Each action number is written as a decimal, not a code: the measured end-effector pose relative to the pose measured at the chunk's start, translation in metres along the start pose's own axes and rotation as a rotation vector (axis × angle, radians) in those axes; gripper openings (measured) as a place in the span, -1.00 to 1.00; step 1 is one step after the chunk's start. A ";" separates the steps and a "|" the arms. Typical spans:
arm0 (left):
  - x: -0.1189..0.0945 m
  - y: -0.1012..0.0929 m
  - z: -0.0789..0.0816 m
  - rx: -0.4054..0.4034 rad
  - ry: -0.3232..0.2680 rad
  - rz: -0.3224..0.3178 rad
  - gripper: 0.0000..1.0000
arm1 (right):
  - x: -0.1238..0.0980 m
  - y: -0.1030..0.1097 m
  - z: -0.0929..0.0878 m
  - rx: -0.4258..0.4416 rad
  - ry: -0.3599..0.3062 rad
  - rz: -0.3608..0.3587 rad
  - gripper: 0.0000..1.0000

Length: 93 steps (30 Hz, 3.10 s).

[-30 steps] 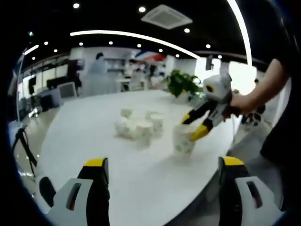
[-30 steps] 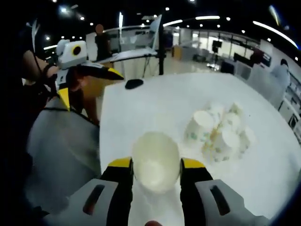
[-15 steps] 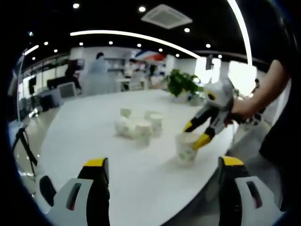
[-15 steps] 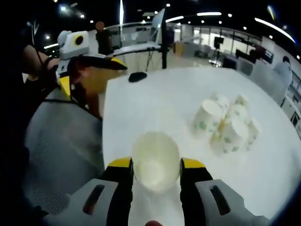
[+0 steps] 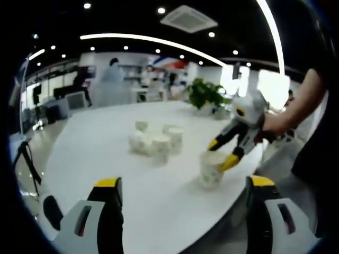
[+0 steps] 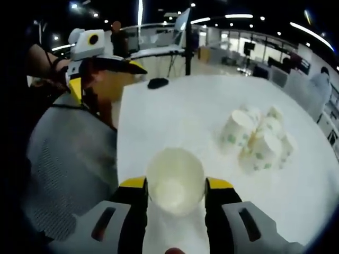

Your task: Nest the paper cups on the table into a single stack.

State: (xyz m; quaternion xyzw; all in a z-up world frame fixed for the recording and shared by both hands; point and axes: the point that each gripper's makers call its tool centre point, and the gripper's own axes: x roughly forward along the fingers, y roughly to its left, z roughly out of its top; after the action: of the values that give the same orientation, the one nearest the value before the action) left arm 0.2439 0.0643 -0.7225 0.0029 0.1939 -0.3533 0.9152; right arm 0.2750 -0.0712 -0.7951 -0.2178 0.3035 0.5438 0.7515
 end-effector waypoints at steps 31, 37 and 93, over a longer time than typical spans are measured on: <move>0.001 -0.004 0.000 0.002 0.005 -0.008 0.93 | -0.001 0.005 -0.003 -0.002 0.008 -0.020 0.21; 0.001 -0.004 0.002 0.002 0.003 -0.011 0.93 | -0.003 0.008 -0.001 -0.001 -0.008 -0.015 0.21; 0.014 -0.004 0.014 0.013 -0.006 -0.056 0.91 | -0.087 -0.044 0.016 0.202 -0.298 -0.286 0.39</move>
State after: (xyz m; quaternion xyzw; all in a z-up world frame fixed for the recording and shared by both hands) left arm 0.2557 0.0508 -0.7139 0.0025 0.1887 -0.3801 0.9055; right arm 0.3009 -0.1340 -0.7232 -0.0994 0.2081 0.4249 0.8754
